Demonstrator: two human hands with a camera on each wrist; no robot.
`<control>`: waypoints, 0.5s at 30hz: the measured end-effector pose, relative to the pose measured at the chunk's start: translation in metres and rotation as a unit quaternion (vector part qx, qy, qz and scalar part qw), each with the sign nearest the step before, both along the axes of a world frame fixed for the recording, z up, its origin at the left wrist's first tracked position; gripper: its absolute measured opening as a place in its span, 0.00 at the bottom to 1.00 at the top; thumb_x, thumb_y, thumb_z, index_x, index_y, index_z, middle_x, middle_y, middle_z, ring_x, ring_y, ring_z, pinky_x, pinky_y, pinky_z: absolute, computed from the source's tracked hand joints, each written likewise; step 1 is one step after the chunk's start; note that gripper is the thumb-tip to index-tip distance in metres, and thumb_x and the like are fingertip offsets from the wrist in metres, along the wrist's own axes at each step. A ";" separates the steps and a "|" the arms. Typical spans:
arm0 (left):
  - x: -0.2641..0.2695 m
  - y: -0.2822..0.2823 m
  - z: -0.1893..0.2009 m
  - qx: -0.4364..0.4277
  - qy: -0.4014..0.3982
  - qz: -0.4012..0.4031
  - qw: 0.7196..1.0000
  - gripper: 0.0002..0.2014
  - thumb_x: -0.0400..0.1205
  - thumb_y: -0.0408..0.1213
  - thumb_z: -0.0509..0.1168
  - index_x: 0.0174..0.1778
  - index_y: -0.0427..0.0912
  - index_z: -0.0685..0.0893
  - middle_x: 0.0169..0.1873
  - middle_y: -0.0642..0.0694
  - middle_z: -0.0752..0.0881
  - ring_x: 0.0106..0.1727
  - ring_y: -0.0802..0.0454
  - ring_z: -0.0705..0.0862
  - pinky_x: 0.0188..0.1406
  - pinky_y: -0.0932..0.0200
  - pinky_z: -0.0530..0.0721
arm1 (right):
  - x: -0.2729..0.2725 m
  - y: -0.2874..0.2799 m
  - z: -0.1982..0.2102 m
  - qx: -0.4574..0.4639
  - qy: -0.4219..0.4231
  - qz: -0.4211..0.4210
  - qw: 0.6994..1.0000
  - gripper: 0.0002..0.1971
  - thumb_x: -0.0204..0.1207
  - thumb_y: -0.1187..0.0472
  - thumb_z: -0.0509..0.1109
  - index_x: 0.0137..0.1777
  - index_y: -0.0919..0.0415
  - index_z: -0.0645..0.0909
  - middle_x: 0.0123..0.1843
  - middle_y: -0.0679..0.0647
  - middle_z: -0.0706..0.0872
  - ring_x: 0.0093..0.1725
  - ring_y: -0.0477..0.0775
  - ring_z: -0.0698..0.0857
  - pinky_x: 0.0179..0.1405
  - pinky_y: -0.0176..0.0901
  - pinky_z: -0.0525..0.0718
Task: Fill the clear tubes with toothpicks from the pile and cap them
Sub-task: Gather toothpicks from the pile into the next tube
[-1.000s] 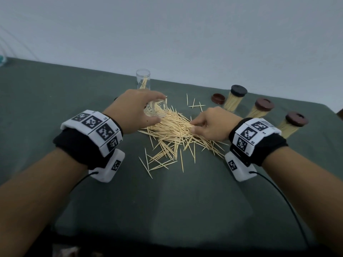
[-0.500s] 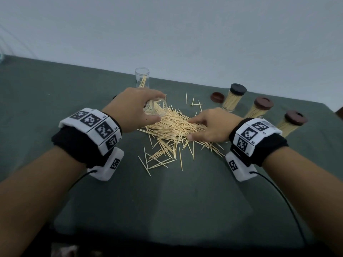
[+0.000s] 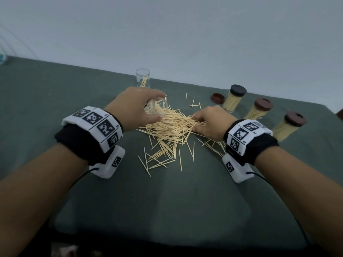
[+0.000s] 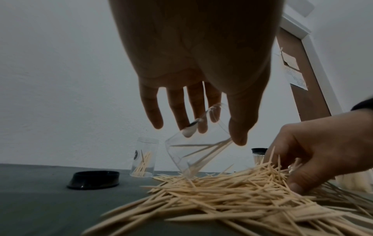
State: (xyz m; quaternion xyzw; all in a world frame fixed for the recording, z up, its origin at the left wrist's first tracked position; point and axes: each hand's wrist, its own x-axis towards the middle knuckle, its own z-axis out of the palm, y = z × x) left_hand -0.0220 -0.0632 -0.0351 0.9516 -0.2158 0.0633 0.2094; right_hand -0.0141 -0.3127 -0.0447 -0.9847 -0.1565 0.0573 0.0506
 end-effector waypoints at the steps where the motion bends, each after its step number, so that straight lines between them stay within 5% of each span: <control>1: 0.000 0.000 0.000 0.000 0.000 -0.001 1.000 0.29 0.75 0.51 0.75 0.72 0.54 0.78 0.63 0.51 0.86 0.59 0.52 0.84 0.62 0.48 0.83 | -0.001 -0.001 0.001 0.003 -0.003 0.001 1.000 0.20 0.79 0.51 0.70 0.70 0.49 0.81 0.66 0.52 0.85 0.65 0.54 0.82 0.63 0.41 0.77; 9: 0.002 0.001 -0.001 0.003 -0.001 0.002 1.000 0.29 0.75 0.50 0.75 0.72 0.55 0.78 0.63 0.51 0.86 0.58 0.52 0.84 0.61 0.48 0.83 | 0.000 -0.009 0.005 0.035 0.007 -0.019 0.999 0.21 0.78 0.50 0.71 0.71 0.44 0.78 0.70 0.49 0.82 0.67 0.53 0.80 0.65 0.45 0.77; 15: 0.004 0.001 -0.001 0.003 -0.001 0.007 1.000 0.30 0.74 0.51 0.75 0.73 0.55 0.78 0.64 0.51 0.85 0.60 0.52 0.84 0.63 0.51 0.82 | 0.002 -0.014 0.013 0.094 0.013 -0.063 0.993 0.14 0.73 0.48 0.77 0.59 0.43 0.85 0.60 0.48 0.86 0.51 0.49 0.87 0.48 0.39 0.81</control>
